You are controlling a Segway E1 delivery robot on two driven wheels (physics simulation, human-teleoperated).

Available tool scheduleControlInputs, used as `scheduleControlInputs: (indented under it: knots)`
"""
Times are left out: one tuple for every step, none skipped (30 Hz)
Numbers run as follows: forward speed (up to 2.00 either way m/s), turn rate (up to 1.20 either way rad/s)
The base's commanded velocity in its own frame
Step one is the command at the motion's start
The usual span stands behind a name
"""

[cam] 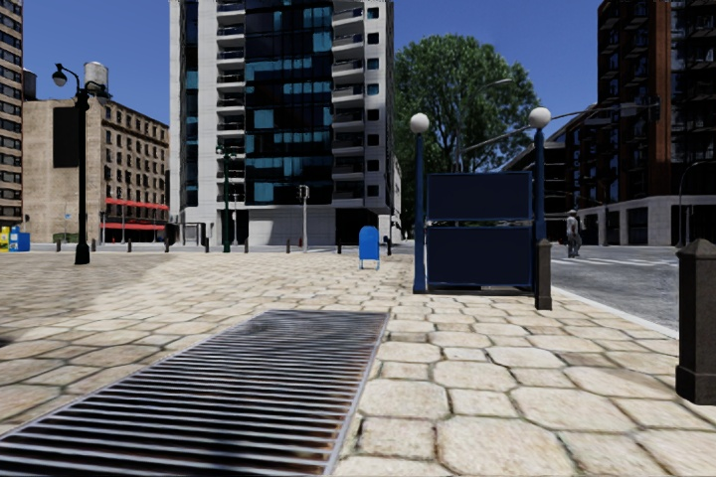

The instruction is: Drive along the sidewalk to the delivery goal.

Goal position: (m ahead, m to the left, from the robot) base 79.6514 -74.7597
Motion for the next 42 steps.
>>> scheduleControlInputs:
  knots:
    - [2.0, 0.36]
    - [2.0, 0.36]
    - [2.0, 0.36]
    - [2.0, 0.36]
    - [2.0, 0.36]
    - [2.0, 0.36]
    - [2.0, 0.36]
    - [2.0, 0.36]
    - [2.0, 0.36]
    - [2.0, 0.36]
    - [2.0, 0.36]
    - [2.0, 0.36]
    - [2.0, 0.36]
    - [2.0, 0.36]
    - [2.0, 0.36]
    - [2.0, 0.36]
    - [2.0, 0.36]
    - [2.0, 0.36]
    - [2.0, 0.3]
    - [2.0, 0.29]
    - [2.0, 0.27]
    - [2.0, 0.27]
    - [2.0, 0.12]
    - [2.0, 0.0]
    - [2.0, 0.0]
    - [2.0, 0.0]
    - [2.0, 0.0]
    - [2.0, 0.0]
    - [2.0, 0.0]
    - [2.0, 0.0]
    - [2.0, 0.0]
    - [2.0, 0.0]
    - [2.0, 0.0]
    - [2.0, 0.0]
    - [2.0, 0.0]
    - [2.0, 0.0]
    - [2.0, 0.0]
    - [2.0, 0.0]
    - [2.0, 0.0]
    - [2.0, 0.0]
    - [2.0, 0.0]
    - [2.0, 0.0]
